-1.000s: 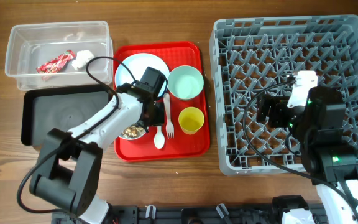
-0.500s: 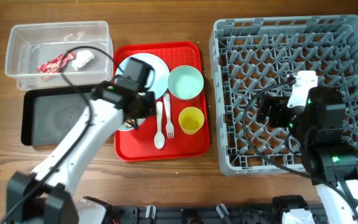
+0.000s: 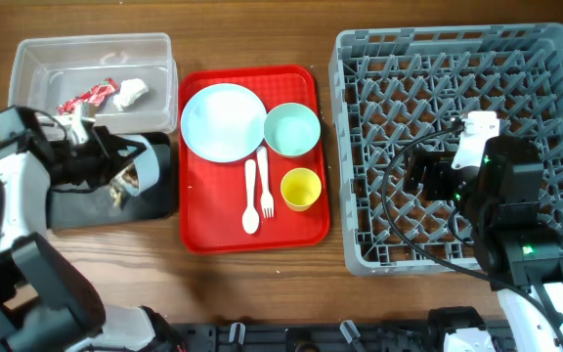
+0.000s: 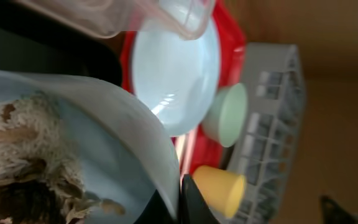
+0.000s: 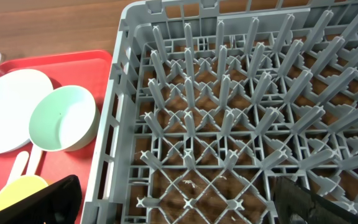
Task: Sort waste into correct bins and load items into the dishwasher rack
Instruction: 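Tip the bowl over the black tray to empty the rice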
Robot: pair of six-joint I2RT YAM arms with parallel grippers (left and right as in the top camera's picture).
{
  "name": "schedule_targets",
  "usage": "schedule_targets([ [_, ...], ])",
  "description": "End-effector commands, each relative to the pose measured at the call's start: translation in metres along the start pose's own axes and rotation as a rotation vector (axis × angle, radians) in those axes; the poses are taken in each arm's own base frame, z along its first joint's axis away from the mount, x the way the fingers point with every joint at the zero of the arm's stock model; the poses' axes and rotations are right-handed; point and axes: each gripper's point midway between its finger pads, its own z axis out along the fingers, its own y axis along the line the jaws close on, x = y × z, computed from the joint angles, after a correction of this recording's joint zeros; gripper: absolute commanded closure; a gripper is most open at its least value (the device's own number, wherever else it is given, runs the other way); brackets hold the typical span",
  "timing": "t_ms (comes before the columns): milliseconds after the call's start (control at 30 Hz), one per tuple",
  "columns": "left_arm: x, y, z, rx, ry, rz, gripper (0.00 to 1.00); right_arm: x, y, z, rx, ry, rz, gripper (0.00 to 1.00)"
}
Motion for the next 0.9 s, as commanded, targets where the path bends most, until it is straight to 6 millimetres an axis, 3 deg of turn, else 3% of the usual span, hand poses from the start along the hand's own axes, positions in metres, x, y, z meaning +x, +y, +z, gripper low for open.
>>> schedule_targets([
  [0,-0.013,-0.028,-0.019,0.3,-0.028,-0.032,0.96,-0.009,-0.001,-0.004,0.012,-0.022,-0.021,0.0],
  [100,-0.019,-0.022,-0.026,0.318,-0.053,-0.056,0.96,-0.009,-0.002,-0.004,0.012,-0.023,-0.021,0.0],
  [233,-0.023,-0.04,-0.044,0.474,-0.048,-0.191,0.96,-0.008,-0.002,-0.004,0.013,-0.019,-0.021,0.0],
  [433,-0.031,-0.039,-0.065,0.555,-0.074,-0.295,0.96,-0.008,-0.002,-0.004,0.013,-0.019,-0.021,0.0],
  [867,-0.032,-0.035,-0.064,0.536,-0.067,-0.346,0.96,-0.008,-0.002,-0.004,0.013,-0.018,-0.021,0.0],
])
